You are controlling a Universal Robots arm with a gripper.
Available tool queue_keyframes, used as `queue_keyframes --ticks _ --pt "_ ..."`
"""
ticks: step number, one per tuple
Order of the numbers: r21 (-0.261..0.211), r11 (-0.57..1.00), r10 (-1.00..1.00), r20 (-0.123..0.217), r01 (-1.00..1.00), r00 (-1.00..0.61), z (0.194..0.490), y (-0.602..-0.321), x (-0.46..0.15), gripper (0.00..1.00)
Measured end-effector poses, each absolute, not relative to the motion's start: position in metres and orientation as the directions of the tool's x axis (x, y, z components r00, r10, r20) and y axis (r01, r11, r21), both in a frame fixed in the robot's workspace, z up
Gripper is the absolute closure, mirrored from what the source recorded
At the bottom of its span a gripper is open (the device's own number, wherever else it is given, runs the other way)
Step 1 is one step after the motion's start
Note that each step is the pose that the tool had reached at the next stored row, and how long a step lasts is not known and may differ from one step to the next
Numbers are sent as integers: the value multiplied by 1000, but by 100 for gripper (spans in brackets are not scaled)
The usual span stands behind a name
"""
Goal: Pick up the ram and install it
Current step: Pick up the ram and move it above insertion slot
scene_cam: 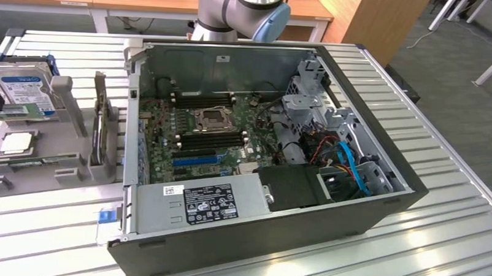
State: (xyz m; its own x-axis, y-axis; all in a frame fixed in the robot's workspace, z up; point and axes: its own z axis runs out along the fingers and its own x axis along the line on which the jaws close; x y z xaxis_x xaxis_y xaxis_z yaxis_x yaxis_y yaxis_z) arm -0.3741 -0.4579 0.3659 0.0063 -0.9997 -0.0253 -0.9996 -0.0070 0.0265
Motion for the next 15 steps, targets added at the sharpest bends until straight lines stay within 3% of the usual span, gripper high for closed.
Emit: queue_keyframes --ticks 15 --pt "26 -7 -1000 -25 -1000 6 393 -458 -374 89"
